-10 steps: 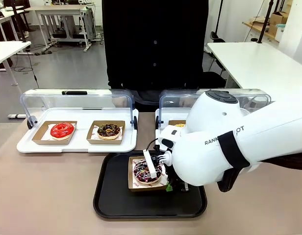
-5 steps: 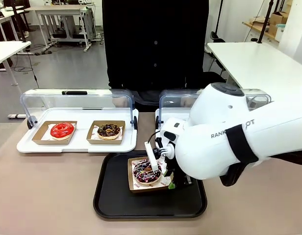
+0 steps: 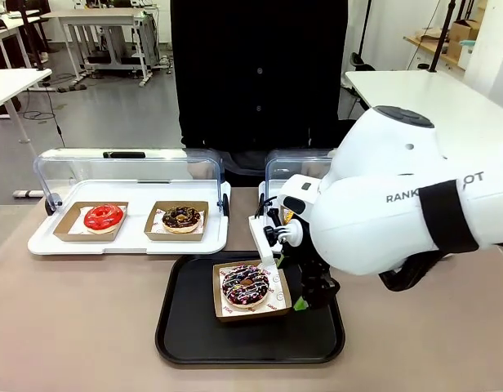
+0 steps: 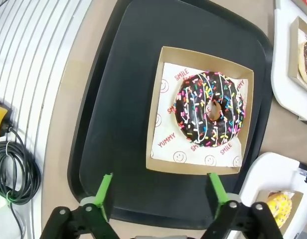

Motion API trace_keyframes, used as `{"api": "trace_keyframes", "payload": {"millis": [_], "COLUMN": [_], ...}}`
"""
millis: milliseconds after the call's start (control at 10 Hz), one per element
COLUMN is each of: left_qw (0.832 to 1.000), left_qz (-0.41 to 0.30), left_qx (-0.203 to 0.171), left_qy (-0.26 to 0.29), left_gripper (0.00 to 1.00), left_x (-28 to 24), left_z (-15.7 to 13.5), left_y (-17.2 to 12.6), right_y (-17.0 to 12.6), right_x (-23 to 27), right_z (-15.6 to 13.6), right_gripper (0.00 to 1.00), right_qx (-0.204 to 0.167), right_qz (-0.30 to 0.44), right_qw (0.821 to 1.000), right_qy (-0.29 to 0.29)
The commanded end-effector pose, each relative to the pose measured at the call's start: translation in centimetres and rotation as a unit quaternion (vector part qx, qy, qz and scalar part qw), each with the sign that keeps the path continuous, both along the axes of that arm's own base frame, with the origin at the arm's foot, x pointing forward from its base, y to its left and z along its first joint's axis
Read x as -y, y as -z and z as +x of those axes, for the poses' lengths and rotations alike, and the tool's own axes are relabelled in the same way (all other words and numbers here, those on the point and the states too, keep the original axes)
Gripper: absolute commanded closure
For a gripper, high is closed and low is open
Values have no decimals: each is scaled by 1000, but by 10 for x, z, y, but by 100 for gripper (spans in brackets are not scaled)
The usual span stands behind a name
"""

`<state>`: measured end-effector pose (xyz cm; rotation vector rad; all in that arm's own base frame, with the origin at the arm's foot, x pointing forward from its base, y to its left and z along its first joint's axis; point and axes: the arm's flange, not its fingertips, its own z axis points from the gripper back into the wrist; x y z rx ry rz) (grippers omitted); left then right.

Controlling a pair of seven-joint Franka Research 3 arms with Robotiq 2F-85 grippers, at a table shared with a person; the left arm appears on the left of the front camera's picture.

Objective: Move the fourth donut from the left to the tray.
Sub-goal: Pick up the Paper togo box containing the Donut indicated by the person and place it on the Handle tray.

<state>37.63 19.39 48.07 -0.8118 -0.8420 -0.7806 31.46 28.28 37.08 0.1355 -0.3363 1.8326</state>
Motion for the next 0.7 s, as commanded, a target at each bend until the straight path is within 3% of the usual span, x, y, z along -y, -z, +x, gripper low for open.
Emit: {"api": "trace_keyframes", "payload": {"millis": [0, 100, 200, 600], "left_qw": [1000, 1000, 1000, 1000], "left_qz": [-11, -11, -11, -11], "left_qx": [16, 16, 16, 16], "left_qy": [2, 2, 2, 2], "left_gripper": [0, 0, 0, 0], "left_x": [0, 0, 0, 0], "left_z": [2, 2, 2, 2], "left_y": [-2, -2, -2, -2], "right_y": [5, 2, -1, -1], "right_x": [21, 26, 3, 3], "right_z": [-17, -10, 1, 1], "right_gripper": [0, 0, 0, 0], "right_qx": [-8, -40, -4, -4], "right_qz": [-5, -14, -1, -1], "right_qw": [1000, 998, 1000, 1000], "right_qy": [-7, -45, 1, 1]}}
